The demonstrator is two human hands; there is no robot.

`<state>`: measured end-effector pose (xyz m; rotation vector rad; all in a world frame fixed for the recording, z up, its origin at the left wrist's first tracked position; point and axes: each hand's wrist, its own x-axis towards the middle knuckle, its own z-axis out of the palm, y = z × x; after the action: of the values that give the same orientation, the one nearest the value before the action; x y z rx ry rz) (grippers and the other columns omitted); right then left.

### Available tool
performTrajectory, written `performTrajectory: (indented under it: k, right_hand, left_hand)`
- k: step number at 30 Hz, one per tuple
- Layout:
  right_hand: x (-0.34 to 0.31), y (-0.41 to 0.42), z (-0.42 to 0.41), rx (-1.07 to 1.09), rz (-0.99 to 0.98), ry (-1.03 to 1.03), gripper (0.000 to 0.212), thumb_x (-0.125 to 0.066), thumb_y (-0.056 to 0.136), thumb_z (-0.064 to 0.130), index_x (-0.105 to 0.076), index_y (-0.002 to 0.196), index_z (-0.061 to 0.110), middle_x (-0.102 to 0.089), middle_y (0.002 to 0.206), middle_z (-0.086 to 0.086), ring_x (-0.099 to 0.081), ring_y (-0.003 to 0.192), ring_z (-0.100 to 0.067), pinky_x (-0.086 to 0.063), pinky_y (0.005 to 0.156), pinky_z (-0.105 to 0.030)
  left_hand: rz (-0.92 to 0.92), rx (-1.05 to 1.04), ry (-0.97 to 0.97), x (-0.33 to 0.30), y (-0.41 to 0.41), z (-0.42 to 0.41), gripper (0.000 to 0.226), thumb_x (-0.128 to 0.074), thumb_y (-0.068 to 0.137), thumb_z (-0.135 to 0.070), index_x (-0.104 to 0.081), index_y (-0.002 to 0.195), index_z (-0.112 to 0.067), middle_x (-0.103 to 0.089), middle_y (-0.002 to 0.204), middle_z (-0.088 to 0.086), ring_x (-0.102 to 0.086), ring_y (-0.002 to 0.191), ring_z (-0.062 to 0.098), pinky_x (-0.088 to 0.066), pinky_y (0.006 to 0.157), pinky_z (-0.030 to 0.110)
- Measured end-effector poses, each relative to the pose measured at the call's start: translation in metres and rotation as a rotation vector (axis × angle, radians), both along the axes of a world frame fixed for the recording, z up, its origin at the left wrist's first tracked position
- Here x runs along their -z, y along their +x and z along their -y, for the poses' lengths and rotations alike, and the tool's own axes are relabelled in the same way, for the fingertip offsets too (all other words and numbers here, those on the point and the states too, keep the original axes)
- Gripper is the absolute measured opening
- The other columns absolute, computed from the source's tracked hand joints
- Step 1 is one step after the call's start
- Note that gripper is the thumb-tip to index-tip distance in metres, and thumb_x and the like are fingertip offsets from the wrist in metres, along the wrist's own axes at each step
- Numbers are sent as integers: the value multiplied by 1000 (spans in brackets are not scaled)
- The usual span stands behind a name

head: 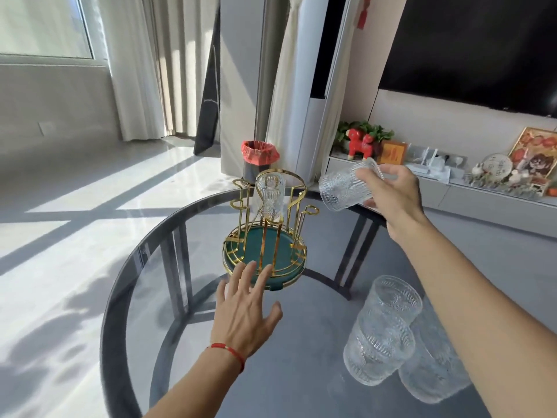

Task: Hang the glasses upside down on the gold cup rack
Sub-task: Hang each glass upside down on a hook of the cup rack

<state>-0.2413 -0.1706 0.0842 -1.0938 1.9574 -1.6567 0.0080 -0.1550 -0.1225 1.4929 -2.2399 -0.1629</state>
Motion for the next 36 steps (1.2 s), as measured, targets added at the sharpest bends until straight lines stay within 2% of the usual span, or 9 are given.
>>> performTrajectory:
  k: [5,9,13,16,19,23,28,31,36]
  right_hand:
    - [-2,-1,44,-117,-140,35,87,-81,54,57,-61,132,24,-68,130,-3,-69,113,-23,-64,88,-46]
    - [-6,0,67,-205,-164,21,80,-85,64,49,-63,135,20,-69,128,-4,-67,119,-25,-59,98,-50]
    - [-4,2,80,-309,-180,46,66,-90,73,31,-67,134,20,-64,124,0,-60,124,-21,-60,82,-37]
    - [-1,1,88,-421,-213,90,65,-92,74,22,-68,134,20,-63,137,-3,-54,131,-16,-56,76,-29]
    - [7,-2,94,-540,-257,172,70,-93,75,17,-64,139,19,-59,143,-10,-50,137,-19,-55,93,-35]
    - [19,-7,98,-635,-292,232,78,-92,73,10,-60,144,16,-59,150,-9,-48,144,-21,-35,118,-36]
    - [25,6,108,-724,-353,317,84,-92,69,-4,-58,145,13,-63,138,4,-56,136,-17,-38,122,-46]
    - [29,9,109,-748,-321,320,82,-90,72,-5,-57,145,13,-61,146,0,-57,136,-16,-40,121,-47]
    - [30,5,96,-759,-306,302,85,-86,79,0,-47,153,15,-50,159,-3,-45,148,-19,-36,123,-47]
  left_hand:
    - [75,-26,-4,6,-3,2,72,-31,87,-67,-26,154,-40,-34,161,4,-17,154,28,-28,119,57]
    - [108,-35,0,6,-4,3,73,-25,88,-68,-21,155,-41,-30,163,4,-13,155,28,-24,120,57]
    - [125,-40,1,5,-5,2,73,-25,89,-68,-21,156,-39,-29,164,5,-12,156,29,-22,121,57]
    - [127,-39,-6,5,-5,1,73,-24,89,-67,-19,156,-38,-28,164,5,-11,156,29,-20,121,57]
    - [133,-32,1,5,-5,0,74,-22,89,-67,-14,157,-39,-22,166,6,-5,156,29,-17,122,58]
    - [125,-32,7,4,-5,0,73,-24,90,-65,-13,157,-38,-22,166,6,-5,157,29,-17,123,58]
    - [126,-31,4,5,-5,0,72,-25,91,-64,-14,157,-38,-22,166,6,-5,157,29,-18,122,58]
    - [125,-31,4,6,-4,0,72,-25,91,-65,-13,157,-39,-21,167,6,-5,157,30,-17,123,58]
    - [125,-38,9,5,-4,1,72,-27,90,-66,-17,156,-39,-24,165,6,-9,156,30,-20,122,58]
